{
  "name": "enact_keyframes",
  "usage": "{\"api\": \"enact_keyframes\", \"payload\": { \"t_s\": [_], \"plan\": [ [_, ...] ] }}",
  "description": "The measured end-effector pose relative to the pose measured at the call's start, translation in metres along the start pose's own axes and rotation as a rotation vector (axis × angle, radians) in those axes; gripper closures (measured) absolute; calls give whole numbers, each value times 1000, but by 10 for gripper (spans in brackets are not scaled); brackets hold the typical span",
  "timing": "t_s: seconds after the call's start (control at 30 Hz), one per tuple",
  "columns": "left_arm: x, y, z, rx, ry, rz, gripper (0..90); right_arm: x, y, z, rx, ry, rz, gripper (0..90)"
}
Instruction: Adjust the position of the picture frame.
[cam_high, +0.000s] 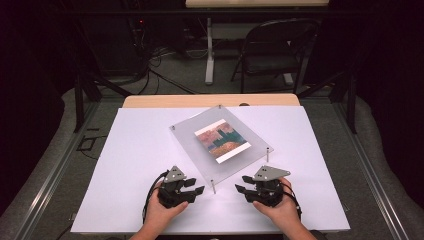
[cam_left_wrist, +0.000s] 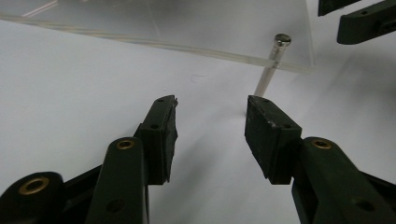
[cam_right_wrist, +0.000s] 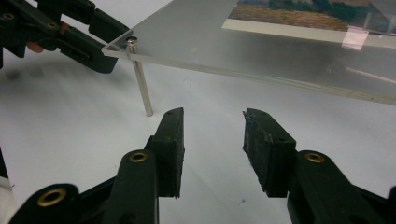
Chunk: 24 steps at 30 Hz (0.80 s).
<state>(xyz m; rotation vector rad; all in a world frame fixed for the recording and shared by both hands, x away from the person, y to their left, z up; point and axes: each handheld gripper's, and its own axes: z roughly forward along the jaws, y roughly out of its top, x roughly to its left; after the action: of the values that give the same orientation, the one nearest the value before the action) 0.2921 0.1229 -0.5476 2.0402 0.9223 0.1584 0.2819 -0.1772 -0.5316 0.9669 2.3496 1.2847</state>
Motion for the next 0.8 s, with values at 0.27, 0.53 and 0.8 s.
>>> {"api": "enact_keyframes", "payload": {
  "t_s": [0.27, 0.53, 0.8],
  "plan": [
    [-13, 3, 10, 14, -27, 39, 591, -8, -1, -5, -13, -22, 28, 585],
    [-24, 7, 28, 20, -33, 88, 653, -13, -5, -10, -15, -35, 55, 608],
    [-26, 11, 37, 23, -41, 80, 715, -19, -11, -17, -17, -51, 96, 627]
  ]
}}
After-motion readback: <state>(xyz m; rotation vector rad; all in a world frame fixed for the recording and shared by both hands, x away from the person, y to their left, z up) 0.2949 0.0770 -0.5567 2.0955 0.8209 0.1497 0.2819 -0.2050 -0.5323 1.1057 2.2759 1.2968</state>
